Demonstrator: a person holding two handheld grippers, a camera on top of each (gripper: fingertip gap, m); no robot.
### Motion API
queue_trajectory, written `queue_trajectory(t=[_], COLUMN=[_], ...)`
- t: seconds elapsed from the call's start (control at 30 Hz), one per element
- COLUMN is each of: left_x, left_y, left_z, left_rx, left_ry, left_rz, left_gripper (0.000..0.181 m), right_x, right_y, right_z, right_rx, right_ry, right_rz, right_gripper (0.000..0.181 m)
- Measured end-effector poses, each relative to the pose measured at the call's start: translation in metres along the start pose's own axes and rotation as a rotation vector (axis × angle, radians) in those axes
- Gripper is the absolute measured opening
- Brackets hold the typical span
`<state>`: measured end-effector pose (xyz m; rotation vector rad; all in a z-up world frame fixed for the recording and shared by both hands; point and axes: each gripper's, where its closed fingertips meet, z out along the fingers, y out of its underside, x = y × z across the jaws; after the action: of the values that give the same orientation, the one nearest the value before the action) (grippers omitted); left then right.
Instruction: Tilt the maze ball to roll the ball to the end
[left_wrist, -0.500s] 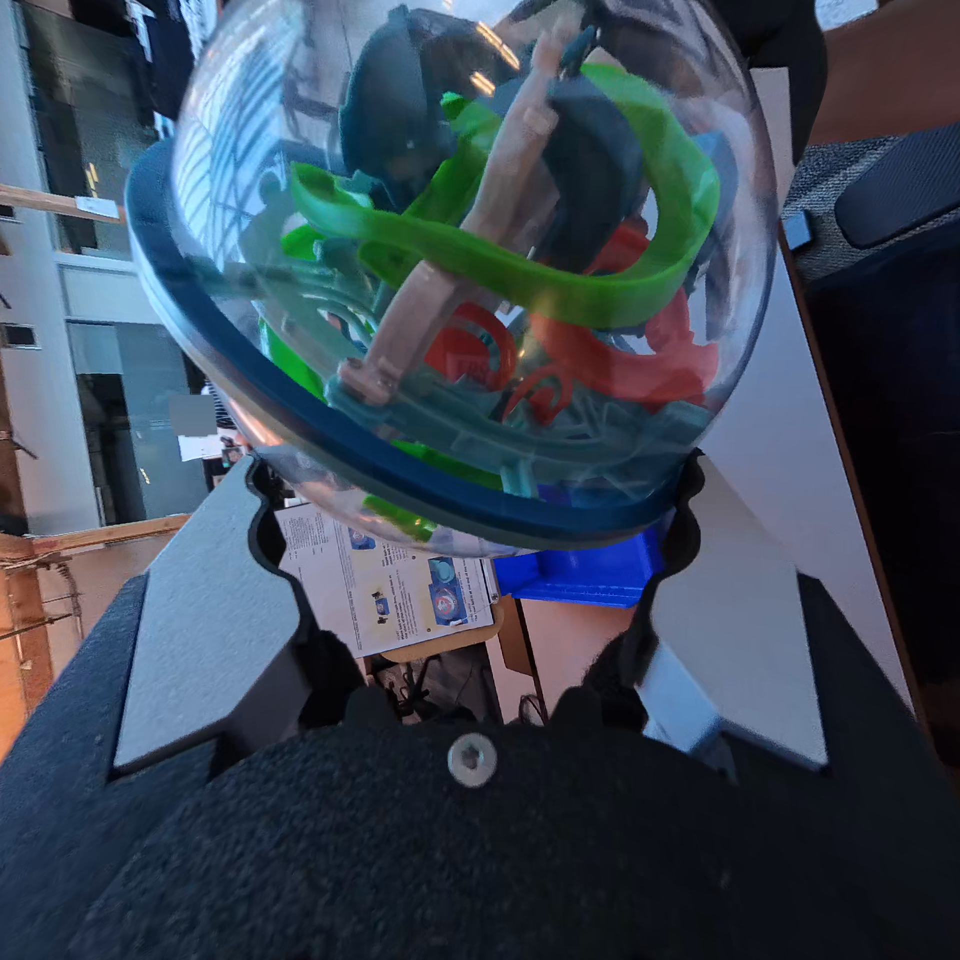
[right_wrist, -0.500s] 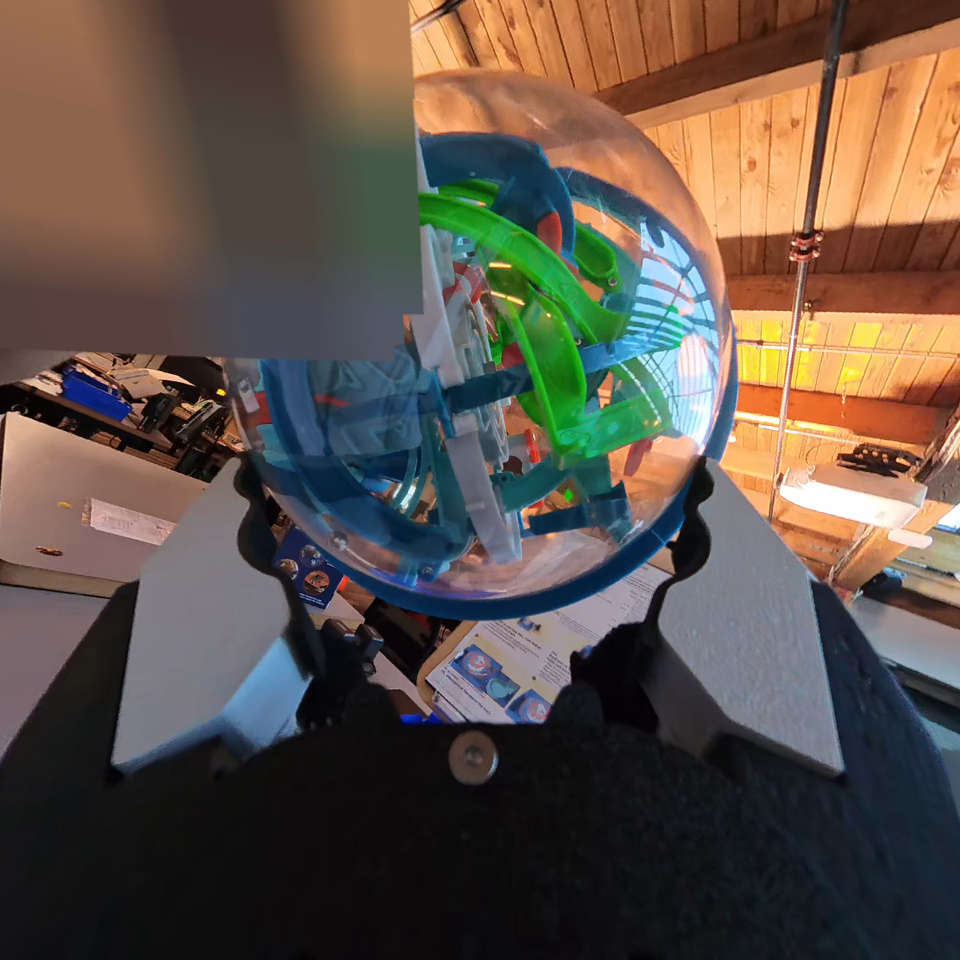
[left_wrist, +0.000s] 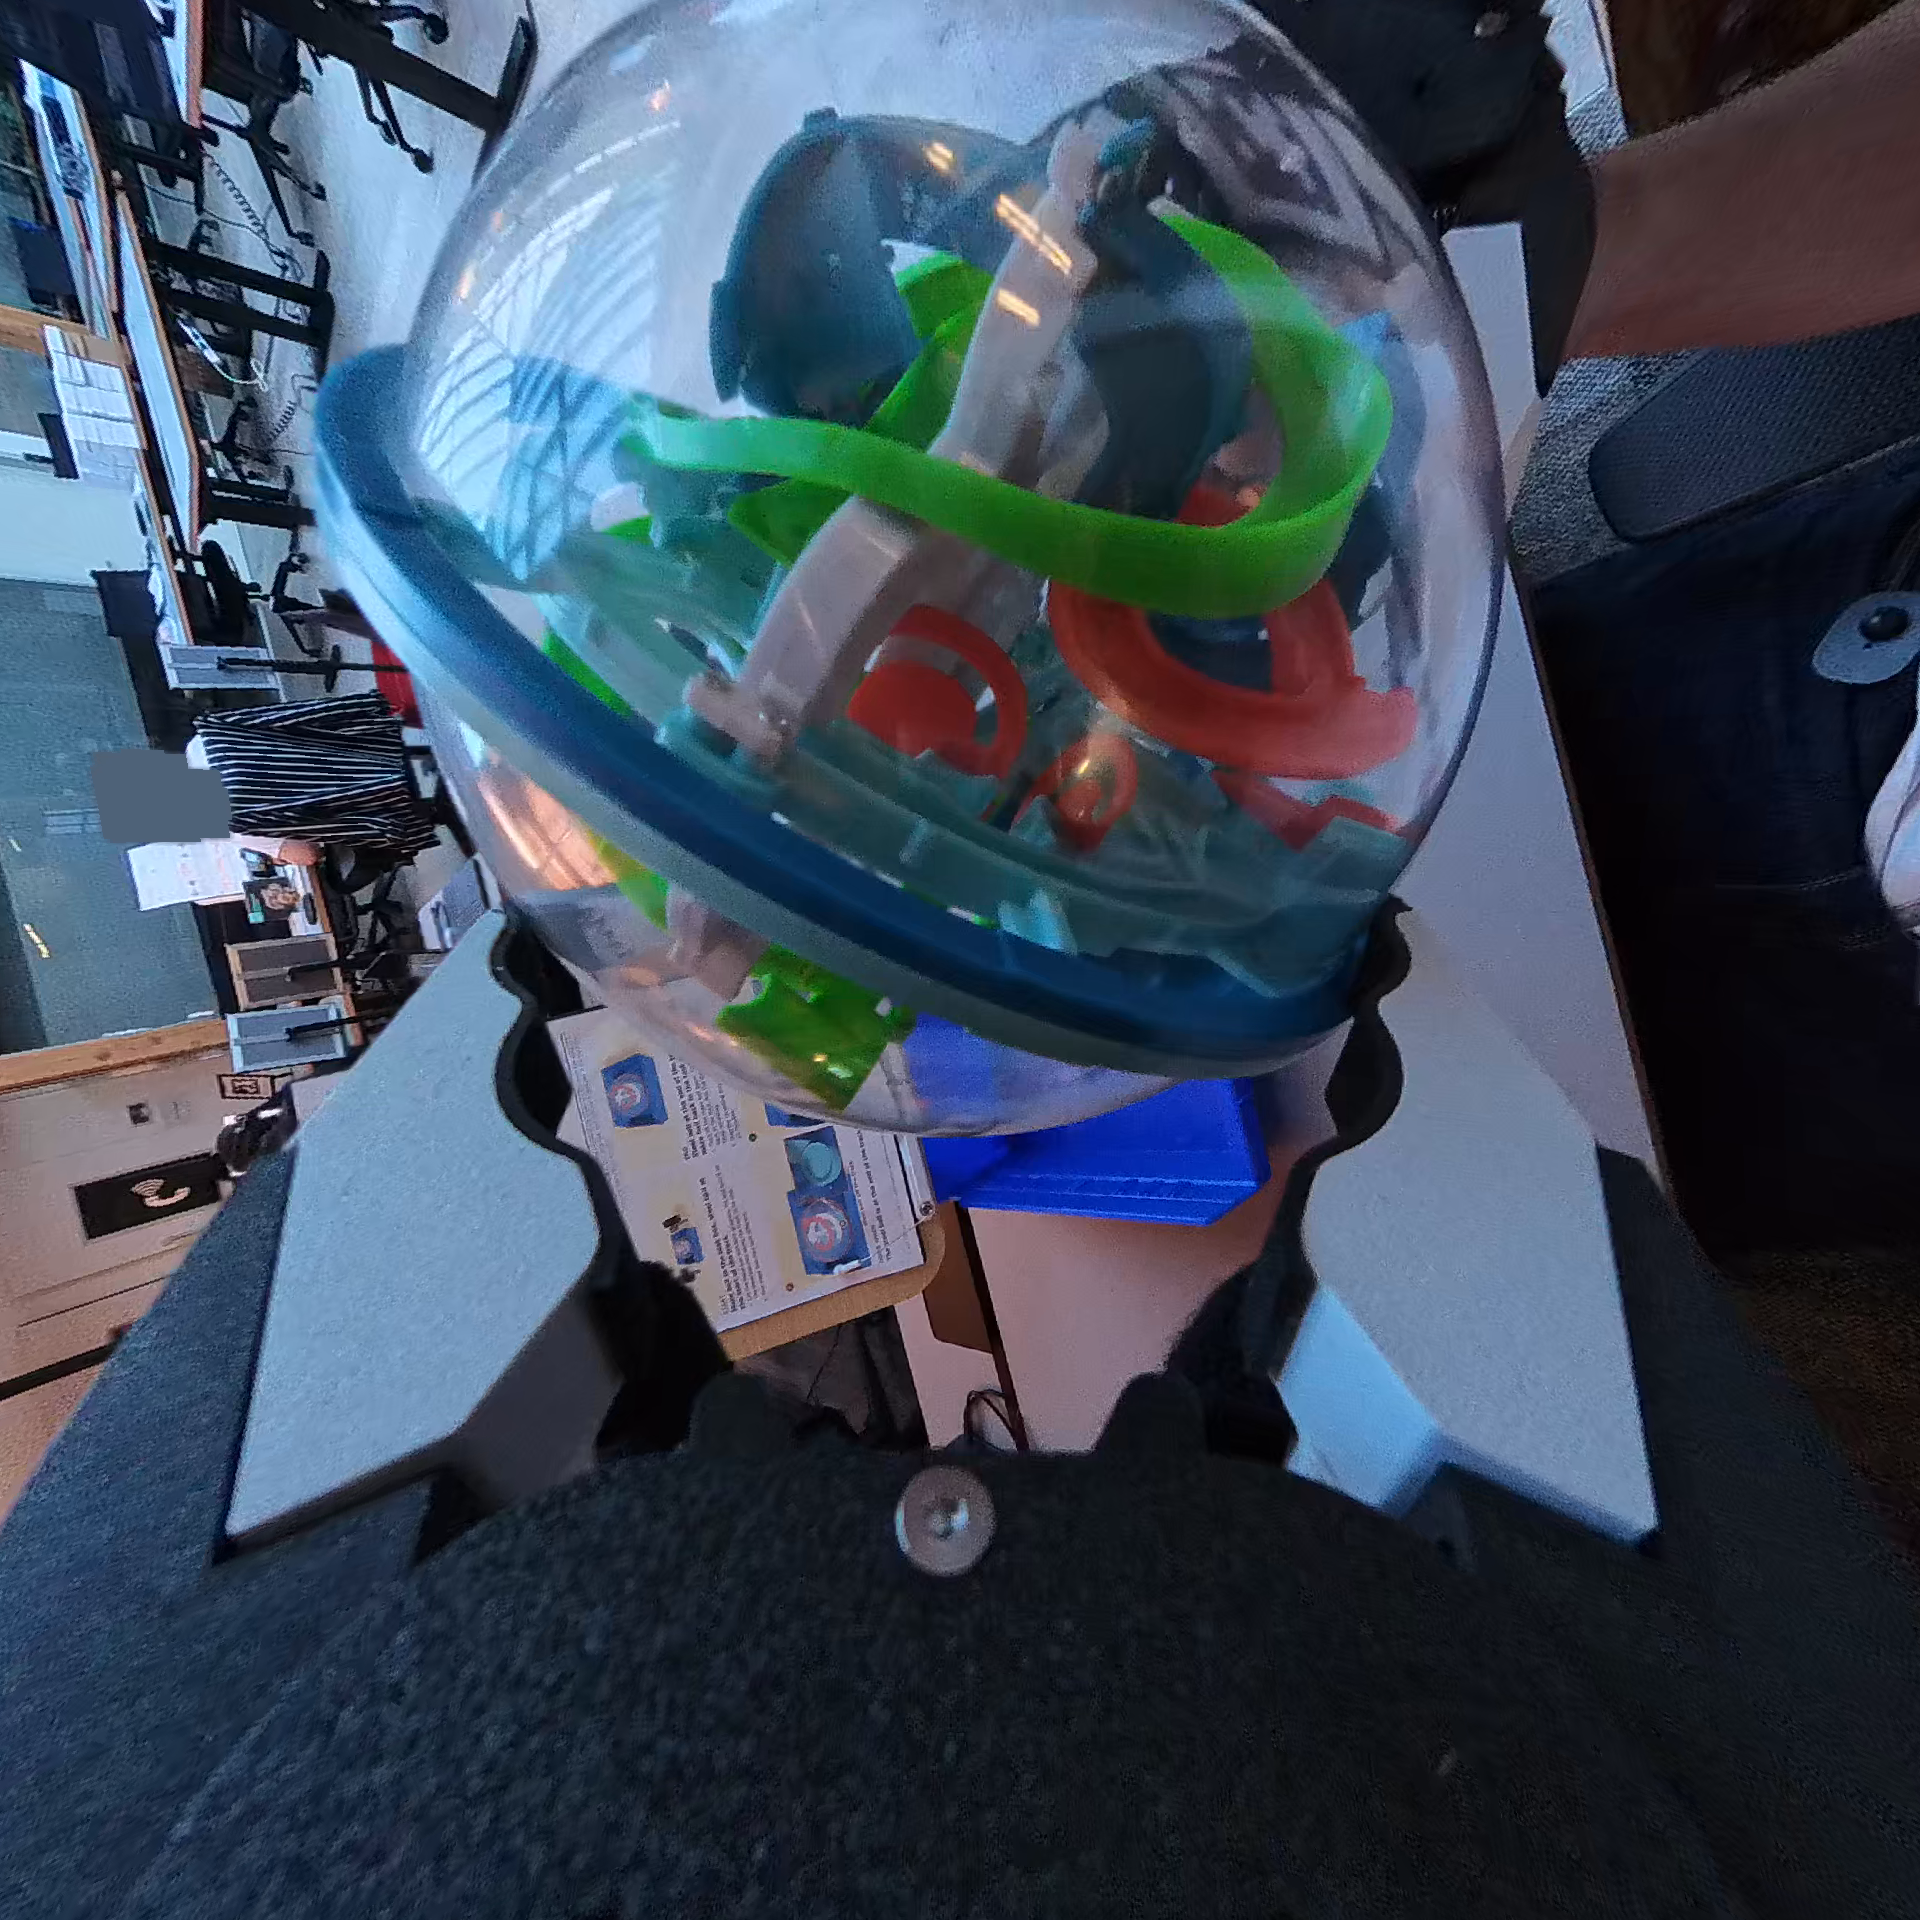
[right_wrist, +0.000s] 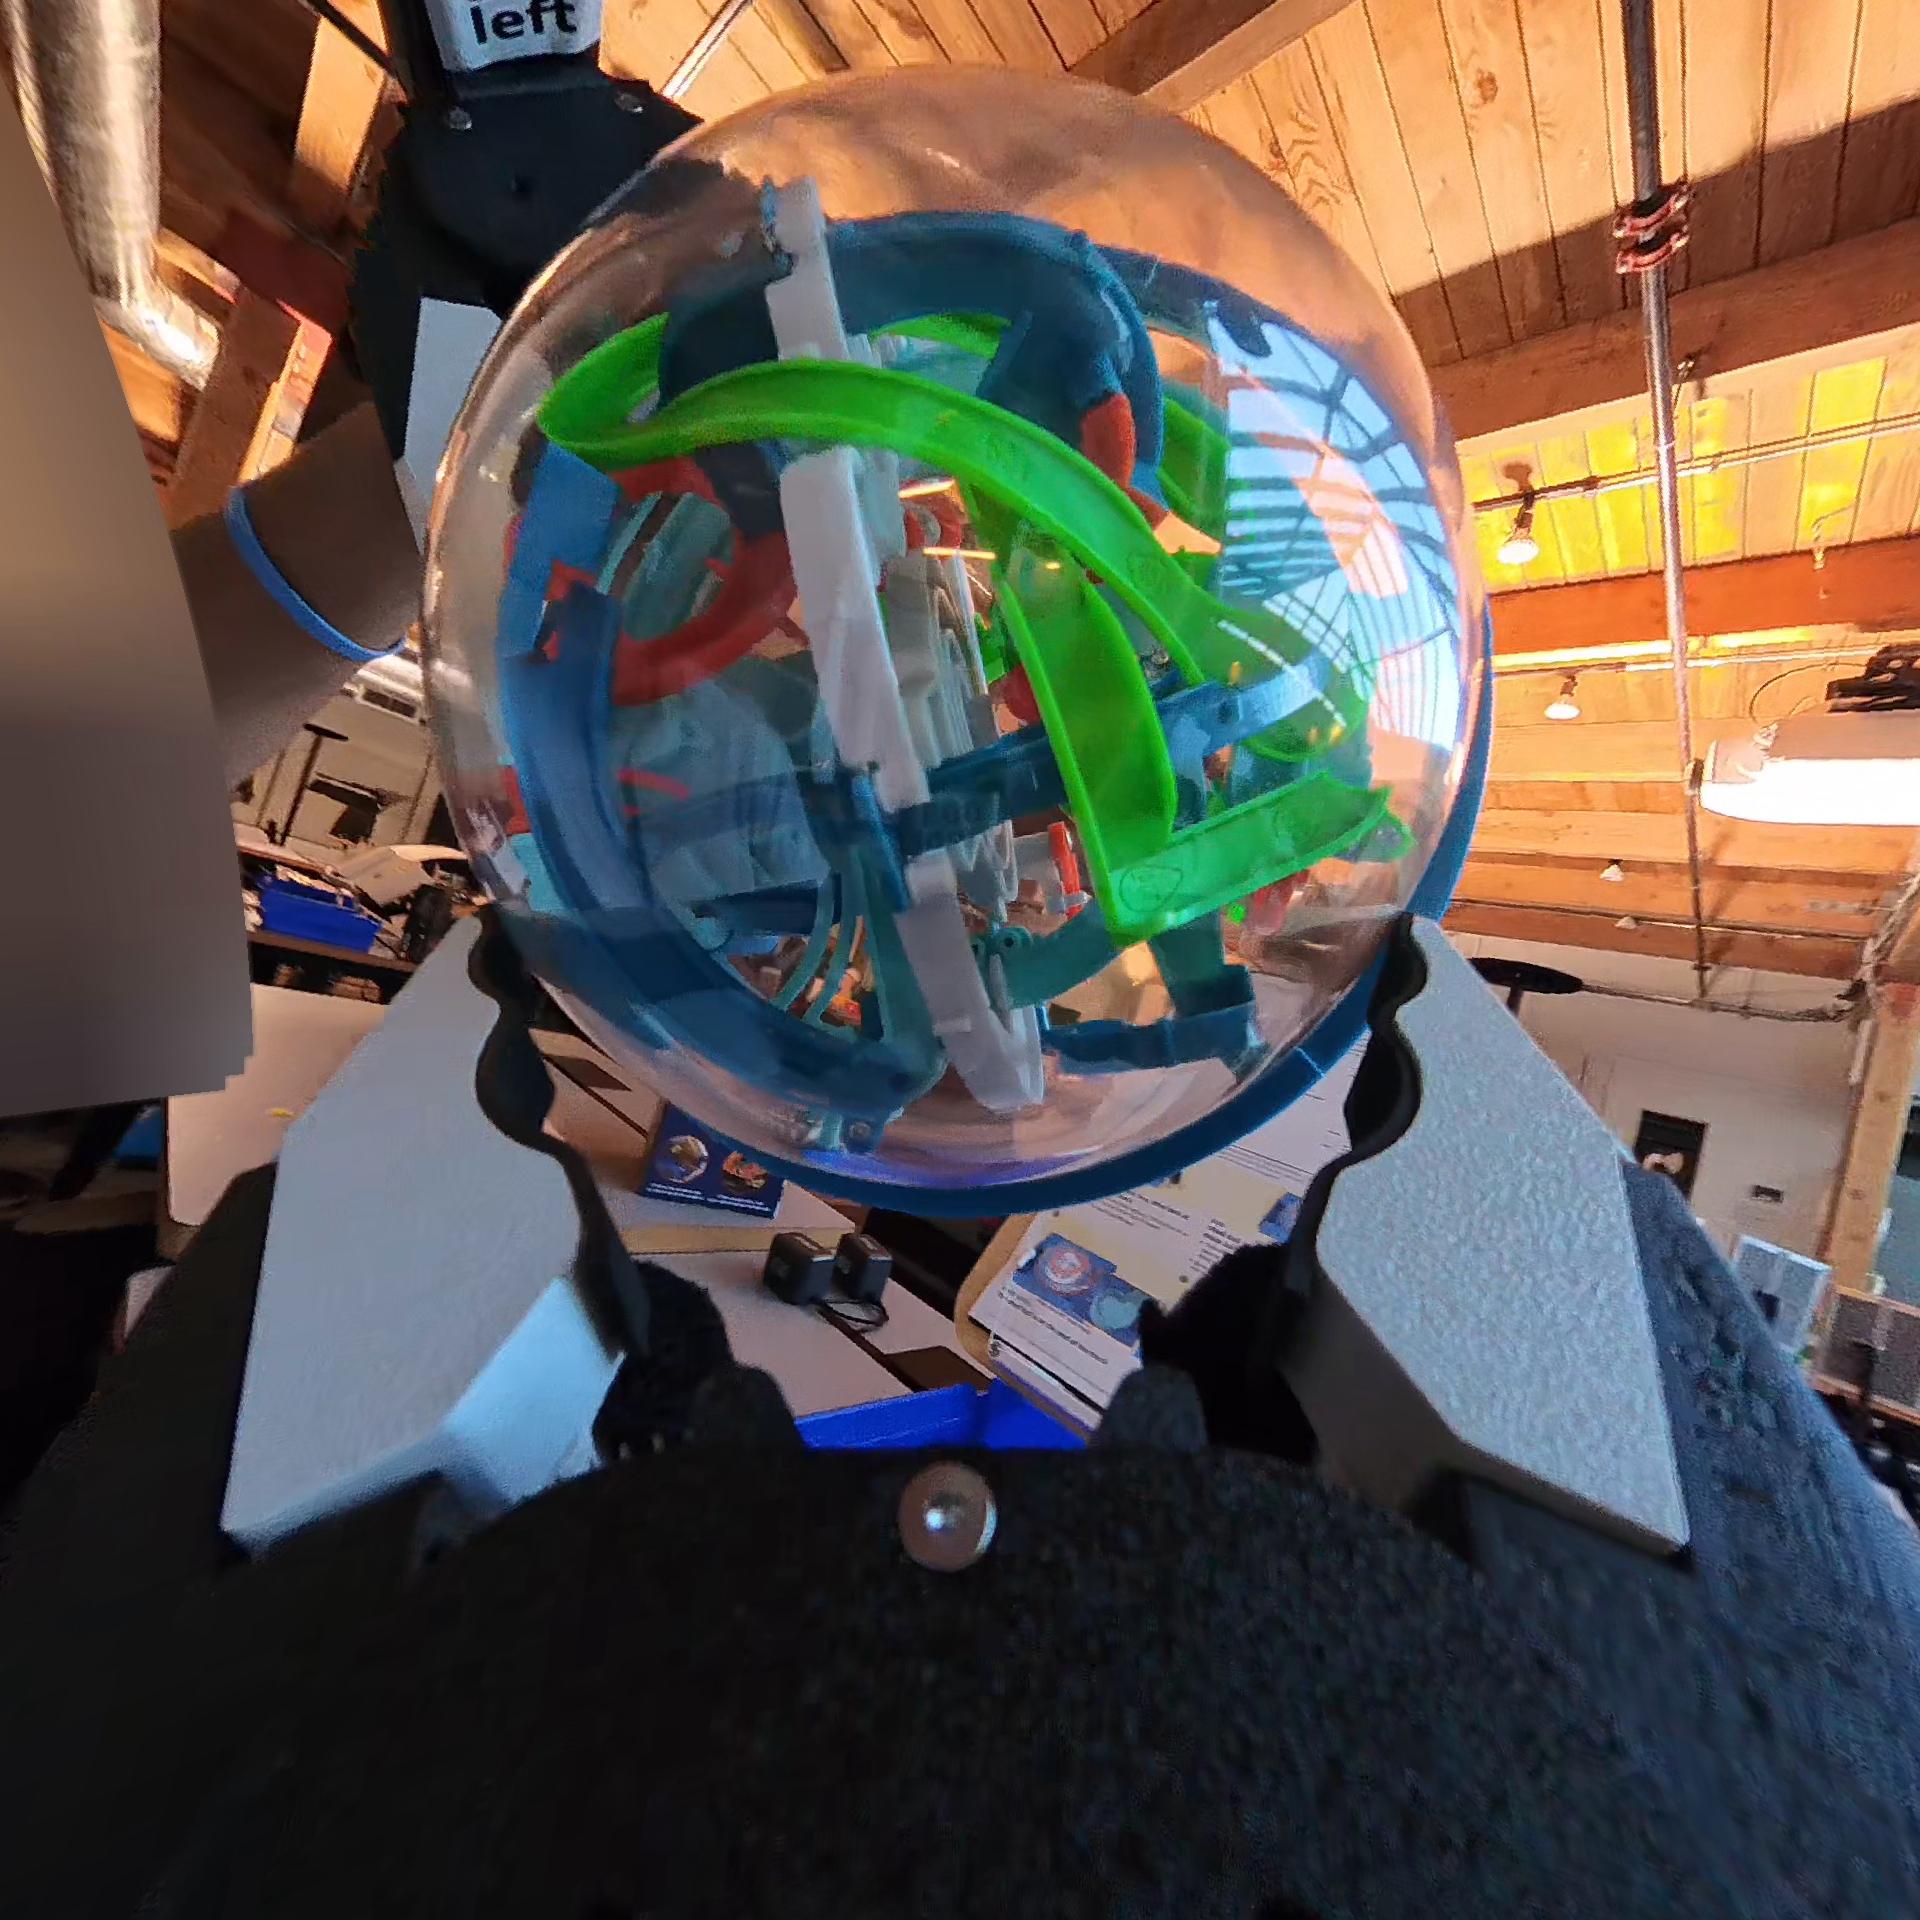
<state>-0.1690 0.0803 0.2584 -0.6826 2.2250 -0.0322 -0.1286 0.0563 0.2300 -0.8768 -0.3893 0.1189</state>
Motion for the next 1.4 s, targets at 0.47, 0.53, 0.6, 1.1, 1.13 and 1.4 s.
queue_trajectory(t=[0.47,0.53,0.6,1.1,1.13,1.4], left_x=[0.001,0.001,0.0,0.046,0.062,0.205], left_y=[-0.032,-0.034,-0.035,0.054,0.069,0.181], left_z=[-0.004,-0.002,0.001,0.071,0.084,0.172], left_rx=[0.081,0.084,0.078,0.198,0.217,0.246], left_ry=[0.028,0.041,0.046,0.173,0.175,0.118], left_rz=[-0.107,-0.143,-0.169,-0.762,-0.786,-0.96], left_gripper=[0.149,0.149,0.149,0.159,0.16,0.159], right_x=[0.004,0.006,0.009,-0.043,-0.062,-0.132], right_y=[-0.021,-0.022,-0.021,0.112,0.139,0.282], right_z=[-0.014,-0.016,-0.017,-0.016,-0.025,-0.071], right_rx=[0.032,0.038,0.039,-0.462,-0.566,-0.772], right_ry=[-0.047,-0.057,-0.067,-0.263,-0.311,-0.414], right_rz=[0.108,0.141,0.161,0.766,0.807,0.564], right_gripper=[0.154,0.154,0.154,0.154,0.154,0.156])
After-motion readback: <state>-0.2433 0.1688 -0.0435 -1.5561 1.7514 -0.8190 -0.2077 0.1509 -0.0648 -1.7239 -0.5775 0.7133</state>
